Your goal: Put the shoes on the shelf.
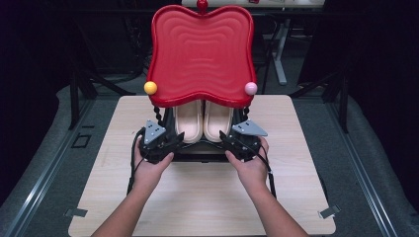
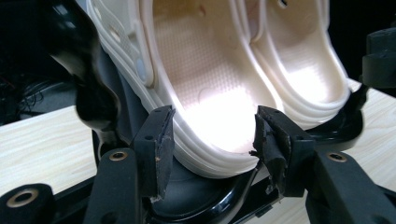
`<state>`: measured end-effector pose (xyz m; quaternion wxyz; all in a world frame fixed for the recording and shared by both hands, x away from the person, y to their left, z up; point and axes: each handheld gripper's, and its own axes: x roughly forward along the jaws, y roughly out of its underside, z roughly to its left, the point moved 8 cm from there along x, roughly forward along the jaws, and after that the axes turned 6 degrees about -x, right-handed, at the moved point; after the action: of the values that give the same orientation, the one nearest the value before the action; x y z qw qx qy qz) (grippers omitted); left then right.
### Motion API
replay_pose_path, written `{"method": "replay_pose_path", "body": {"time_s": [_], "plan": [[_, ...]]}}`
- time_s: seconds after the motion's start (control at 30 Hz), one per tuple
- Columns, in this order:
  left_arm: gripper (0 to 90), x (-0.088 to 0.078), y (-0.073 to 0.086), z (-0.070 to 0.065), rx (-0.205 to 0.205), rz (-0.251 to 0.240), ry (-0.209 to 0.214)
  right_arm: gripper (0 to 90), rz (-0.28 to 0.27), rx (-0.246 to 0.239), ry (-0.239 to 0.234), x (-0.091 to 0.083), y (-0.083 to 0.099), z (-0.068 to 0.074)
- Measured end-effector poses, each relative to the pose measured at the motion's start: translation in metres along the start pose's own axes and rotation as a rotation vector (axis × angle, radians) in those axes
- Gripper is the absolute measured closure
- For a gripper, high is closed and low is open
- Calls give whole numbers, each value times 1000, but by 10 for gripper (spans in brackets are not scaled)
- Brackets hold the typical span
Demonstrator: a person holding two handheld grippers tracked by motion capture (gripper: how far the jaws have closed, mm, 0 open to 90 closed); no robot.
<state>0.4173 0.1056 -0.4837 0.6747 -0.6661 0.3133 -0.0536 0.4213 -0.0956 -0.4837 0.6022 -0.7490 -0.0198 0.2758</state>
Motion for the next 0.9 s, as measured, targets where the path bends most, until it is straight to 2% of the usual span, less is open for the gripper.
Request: {"method": "replay_pose_path", "body": {"time_s": [0.2, 0.33, 0.47, 0.57, 0.77, 0.9], "plan": [[477, -16, 1, -4, 45, -3, 6, 454, -14, -63, -1, -15, -4, 2], [477, -27, 2, -3, 71, -7, 8, 459, 8, -96, -16, -26, 0, 3], [477, -36, 8, -2, 81, -1, 16, 456, 21, -112, -31, -38, 7, 1], [477, -42, 17, 0, 94, 29, 19, 448, 27, -119, -46, -45, 12, 0], [457, -57, 32, 9, 74, 33, 6, 416, 22, -124, -39, -64, 27, -6], [444, -67, 48, 17, 62, 51, -1, 406, 42, -133, -23, -78, 49, -17]]}}
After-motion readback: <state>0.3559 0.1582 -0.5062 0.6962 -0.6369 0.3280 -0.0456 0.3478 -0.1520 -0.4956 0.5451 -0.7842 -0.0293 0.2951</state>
